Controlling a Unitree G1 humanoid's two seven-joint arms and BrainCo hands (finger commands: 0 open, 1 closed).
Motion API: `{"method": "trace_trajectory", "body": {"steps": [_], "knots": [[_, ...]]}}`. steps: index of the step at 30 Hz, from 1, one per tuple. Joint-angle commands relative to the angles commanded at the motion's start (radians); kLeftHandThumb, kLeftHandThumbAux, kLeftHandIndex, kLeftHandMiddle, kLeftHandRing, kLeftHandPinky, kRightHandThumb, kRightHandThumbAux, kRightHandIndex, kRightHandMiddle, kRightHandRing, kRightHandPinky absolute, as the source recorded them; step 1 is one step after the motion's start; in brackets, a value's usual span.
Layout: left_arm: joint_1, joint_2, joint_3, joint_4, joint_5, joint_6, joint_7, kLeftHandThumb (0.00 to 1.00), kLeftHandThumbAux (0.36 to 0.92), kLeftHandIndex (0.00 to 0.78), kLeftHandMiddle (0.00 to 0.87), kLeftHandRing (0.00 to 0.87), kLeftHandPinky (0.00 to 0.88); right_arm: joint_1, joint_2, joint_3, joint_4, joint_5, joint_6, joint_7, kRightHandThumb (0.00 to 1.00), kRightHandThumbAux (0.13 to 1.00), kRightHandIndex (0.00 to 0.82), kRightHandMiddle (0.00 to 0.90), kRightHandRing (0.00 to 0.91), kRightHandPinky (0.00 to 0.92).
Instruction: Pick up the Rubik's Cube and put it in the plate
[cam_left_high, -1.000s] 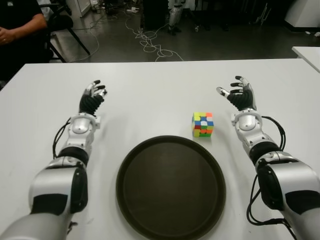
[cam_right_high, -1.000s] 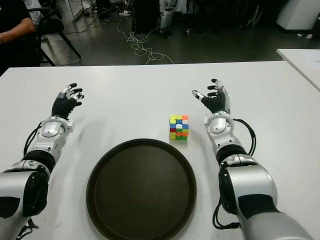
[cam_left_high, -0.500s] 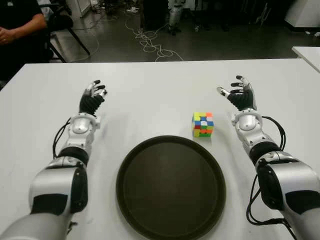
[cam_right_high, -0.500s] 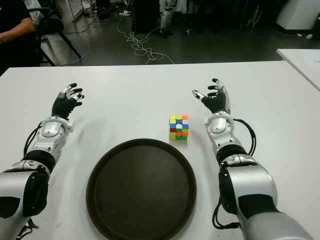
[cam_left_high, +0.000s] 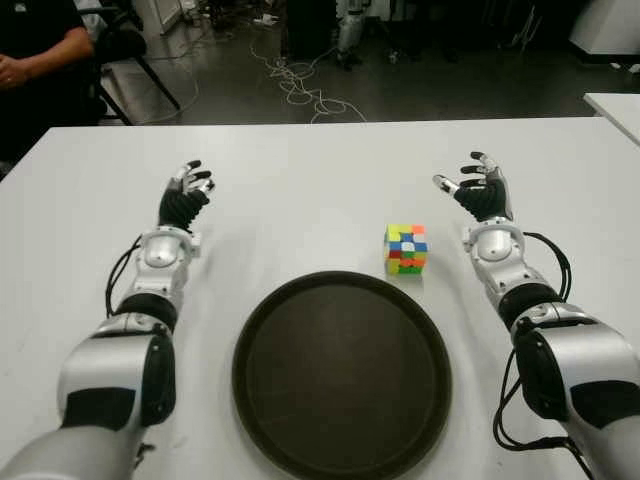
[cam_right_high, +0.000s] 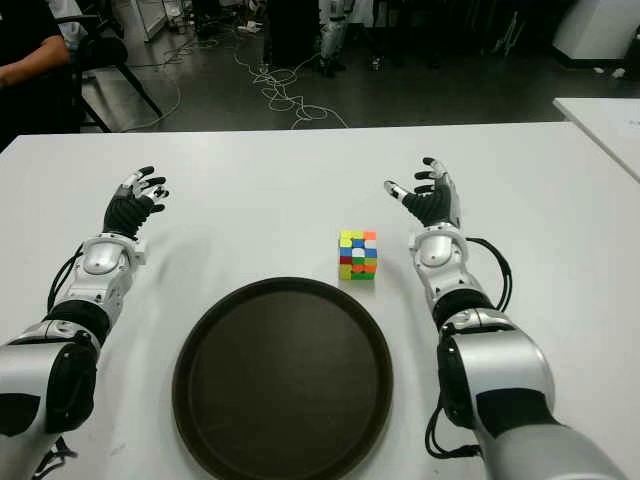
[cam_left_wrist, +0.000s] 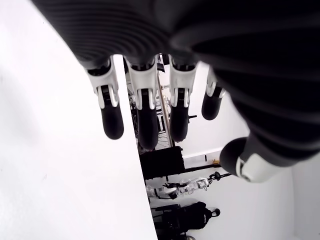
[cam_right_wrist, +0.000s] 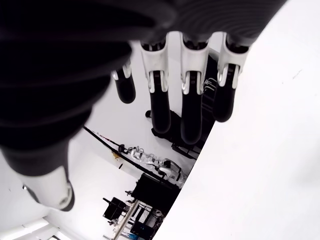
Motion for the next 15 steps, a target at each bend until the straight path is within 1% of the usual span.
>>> {"method": "trace_trajectory", "body": {"steps": [4, 8, 15], "knots": [[0.0, 0.0, -0.002, -0.001, 0.002, -0.003, 0.0, 0.325, 0.543, 0.115, 0.198, 0.207, 0.223, 0.0, -0.001, 0.001, 0.0, 0.0, 0.003, 0.001, 0.152, 0.607, 0.16, 0.277, 0.308, 0.274], [-0.001, 0.001, -0.003, 0.0, 0.003, 0.0, 0.0, 0.33, 0.546, 0.114, 0.193, 0.204, 0.22, 0.0, -0.002, 0.003, 0.0, -0.001, 0.001, 0.005, 0.154, 0.603, 0.154, 0.27, 0.303, 0.291], [-0.001, 0.0, -0.003, -0.001, 0.003, 0.001, -0.001, 0.327, 0.553, 0.112, 0.194, 0.204, 0.22, 0.002, -0.002, 0.007, -0.001, -0.002, -0.006, 0.008, 0.17, 0.621, 0.164, 0.281, 0.314, 0.292]]}}
